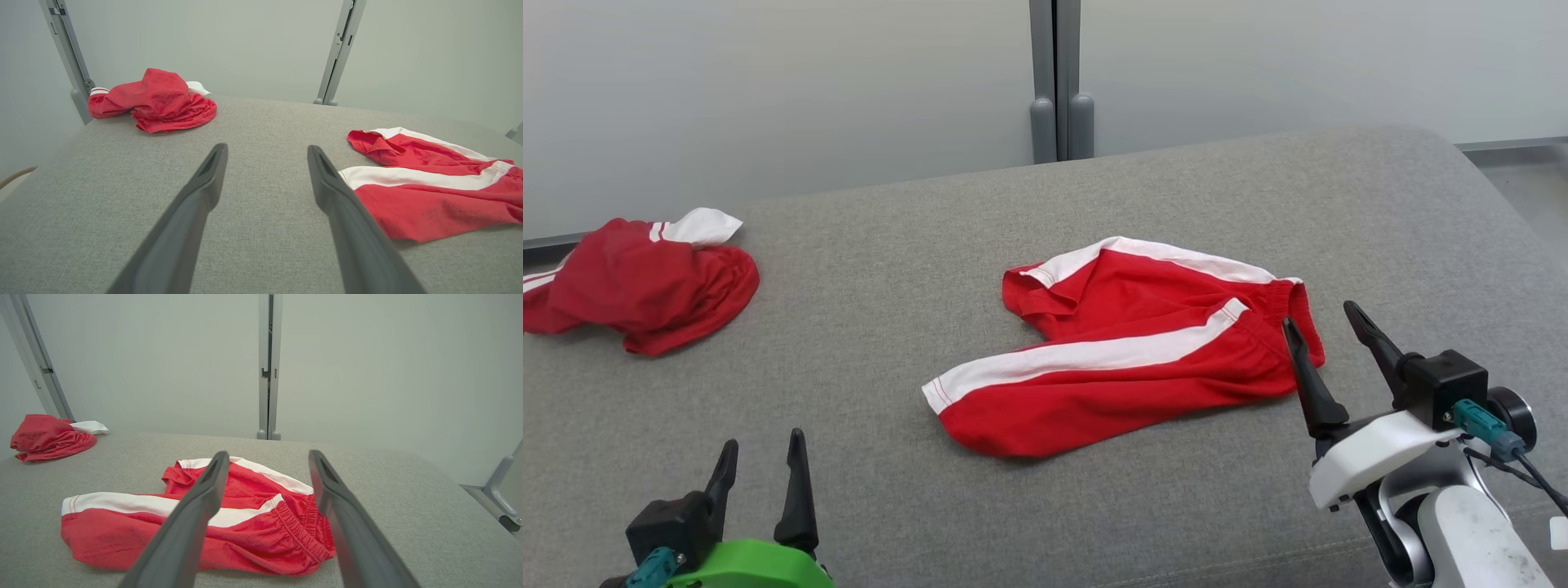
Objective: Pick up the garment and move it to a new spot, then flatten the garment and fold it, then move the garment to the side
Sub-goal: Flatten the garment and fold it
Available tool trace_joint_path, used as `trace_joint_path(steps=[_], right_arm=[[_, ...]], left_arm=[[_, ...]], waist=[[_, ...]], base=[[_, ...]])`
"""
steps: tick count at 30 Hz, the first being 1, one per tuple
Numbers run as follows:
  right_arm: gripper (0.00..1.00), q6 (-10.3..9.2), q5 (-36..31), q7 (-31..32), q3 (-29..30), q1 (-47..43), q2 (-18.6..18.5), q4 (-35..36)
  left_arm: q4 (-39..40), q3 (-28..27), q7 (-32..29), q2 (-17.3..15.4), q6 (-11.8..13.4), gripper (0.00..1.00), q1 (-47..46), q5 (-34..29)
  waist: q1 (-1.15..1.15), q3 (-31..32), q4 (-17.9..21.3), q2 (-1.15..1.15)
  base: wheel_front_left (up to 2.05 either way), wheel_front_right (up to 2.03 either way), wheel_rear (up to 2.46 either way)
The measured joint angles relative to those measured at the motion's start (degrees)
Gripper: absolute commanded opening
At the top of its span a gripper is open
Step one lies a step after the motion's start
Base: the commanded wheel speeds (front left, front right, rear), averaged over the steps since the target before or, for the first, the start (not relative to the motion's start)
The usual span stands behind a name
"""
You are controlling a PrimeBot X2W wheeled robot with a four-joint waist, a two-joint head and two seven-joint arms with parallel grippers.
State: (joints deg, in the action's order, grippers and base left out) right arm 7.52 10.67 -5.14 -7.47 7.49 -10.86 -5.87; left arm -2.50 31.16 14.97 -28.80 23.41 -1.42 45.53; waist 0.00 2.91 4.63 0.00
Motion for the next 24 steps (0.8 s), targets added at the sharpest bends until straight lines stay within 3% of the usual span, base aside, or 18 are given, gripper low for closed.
trace_joint_path(steps=[8, 24], right_arm=[[1.00, 0.00, -2.34, 0.03, 1.22, -1.37, 2.05, 0.02], [1.00, 0.00, -3.05, 0.51, 1.22, -2.01, 2.57, -1.13]], left_arm=[[0.75, -4.35, 0.01, -0.63, -0.99, 1.00, 3.99, 1.02], [1.90, -4.79, 0.01, -0.45, -0.75, 1.00, 5.60, 0.69]], waist=[[0.00, 0.40, -0.20, 0.00], [0.00, 0.08, -0.75, 0.00]], base=[[0.00, 0.00, 0.00], [0.00, 0.00, 0.00]])
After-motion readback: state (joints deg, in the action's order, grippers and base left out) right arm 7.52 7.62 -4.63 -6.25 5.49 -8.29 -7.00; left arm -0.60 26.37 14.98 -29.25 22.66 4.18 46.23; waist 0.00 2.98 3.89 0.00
